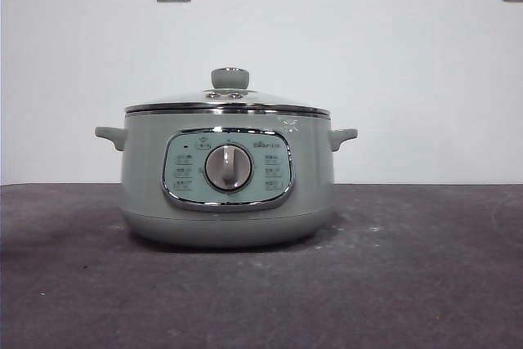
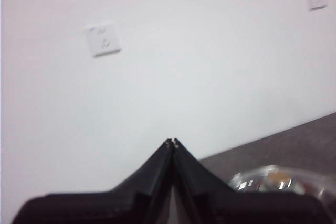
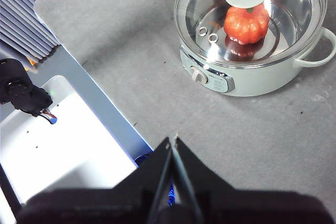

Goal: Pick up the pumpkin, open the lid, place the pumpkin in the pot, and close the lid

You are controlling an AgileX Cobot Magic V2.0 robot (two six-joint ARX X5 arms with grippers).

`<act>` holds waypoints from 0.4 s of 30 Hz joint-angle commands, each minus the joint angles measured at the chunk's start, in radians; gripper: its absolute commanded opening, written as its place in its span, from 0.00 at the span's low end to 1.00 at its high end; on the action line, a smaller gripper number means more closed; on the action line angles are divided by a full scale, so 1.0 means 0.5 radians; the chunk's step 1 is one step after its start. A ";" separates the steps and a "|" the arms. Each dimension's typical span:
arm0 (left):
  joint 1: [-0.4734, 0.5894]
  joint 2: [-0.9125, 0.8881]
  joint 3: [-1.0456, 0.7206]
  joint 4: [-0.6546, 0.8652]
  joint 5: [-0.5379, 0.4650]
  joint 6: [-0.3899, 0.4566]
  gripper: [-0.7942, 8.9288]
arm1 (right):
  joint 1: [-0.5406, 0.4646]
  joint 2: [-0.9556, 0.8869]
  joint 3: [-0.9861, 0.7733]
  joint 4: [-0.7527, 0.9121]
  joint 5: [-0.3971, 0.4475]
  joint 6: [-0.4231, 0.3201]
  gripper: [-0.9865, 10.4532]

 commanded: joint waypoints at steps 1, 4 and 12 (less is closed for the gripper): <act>0.034 -0.172 -0.309 0.104 -0.027 -0.073 0.08 | 0.003 -0.012 -0.002 -0.032 0.005 0.011 0.09; 0.050 -0.328 -0.568 0.150 -0.028 -0.110 0.08 | 0.003 -0.018 -0.002 -0.032 0.005 0.011 0.09; 0.060 -0.639 -1.073 0.147 -0.032 -0.160 0.08 | 0.003 -0.021 -0.002 -0.032 0.005 0.011 0.09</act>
